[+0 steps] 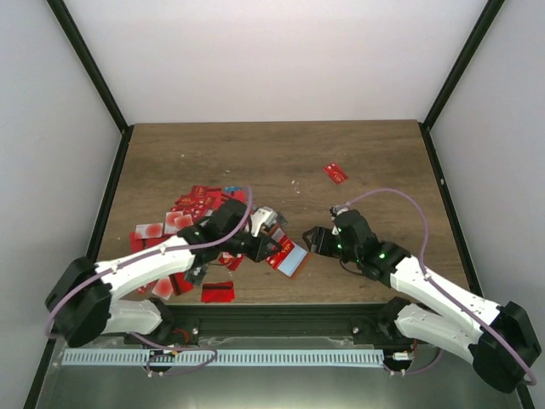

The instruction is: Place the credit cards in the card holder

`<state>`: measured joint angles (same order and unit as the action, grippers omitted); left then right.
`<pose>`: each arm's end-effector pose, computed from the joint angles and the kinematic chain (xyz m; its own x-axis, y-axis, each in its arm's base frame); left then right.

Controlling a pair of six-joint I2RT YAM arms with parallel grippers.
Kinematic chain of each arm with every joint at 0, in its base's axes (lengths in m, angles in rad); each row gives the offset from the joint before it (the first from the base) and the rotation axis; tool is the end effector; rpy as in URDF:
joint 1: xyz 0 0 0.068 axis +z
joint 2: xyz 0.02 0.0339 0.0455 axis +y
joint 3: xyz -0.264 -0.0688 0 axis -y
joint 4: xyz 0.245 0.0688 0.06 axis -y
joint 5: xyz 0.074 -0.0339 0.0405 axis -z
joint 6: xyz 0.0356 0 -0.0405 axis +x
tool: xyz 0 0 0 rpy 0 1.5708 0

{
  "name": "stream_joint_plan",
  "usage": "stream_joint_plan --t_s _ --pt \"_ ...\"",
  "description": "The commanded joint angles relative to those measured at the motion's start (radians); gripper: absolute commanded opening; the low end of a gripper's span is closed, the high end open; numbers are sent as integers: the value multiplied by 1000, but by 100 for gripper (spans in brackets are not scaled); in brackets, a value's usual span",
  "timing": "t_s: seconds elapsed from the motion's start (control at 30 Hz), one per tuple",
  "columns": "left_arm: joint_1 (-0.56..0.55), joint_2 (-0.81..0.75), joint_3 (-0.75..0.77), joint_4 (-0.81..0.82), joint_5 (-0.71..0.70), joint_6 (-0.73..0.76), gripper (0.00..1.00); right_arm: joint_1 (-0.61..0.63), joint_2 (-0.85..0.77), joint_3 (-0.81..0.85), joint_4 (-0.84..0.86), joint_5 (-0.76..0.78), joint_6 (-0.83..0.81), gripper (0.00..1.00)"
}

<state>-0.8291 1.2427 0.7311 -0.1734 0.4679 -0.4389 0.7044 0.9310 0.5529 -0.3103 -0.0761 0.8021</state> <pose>0.1637 -0.2024 0.2289 -0.7668 0.2755 -0.5798 0.6277 0.5109 -0.5874 0.1482 0.1295 0.2210 -0.8328 0.2328 -0.5022 -0.1320 0.7975 0.5887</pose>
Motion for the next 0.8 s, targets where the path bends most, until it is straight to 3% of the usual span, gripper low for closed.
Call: stream_joint_plan --t_s 0.0,0.33,0.77 --pt "-7 111 55 102 -35 -12 4 1 -11 -55 1 52 89 62" --pt "5 299 118 100 -88 25 4 1 74 -132 151 -72 104 49" --pt "52 358 80 141 -64 90 4 1 208 -187 334 -206 113 35"
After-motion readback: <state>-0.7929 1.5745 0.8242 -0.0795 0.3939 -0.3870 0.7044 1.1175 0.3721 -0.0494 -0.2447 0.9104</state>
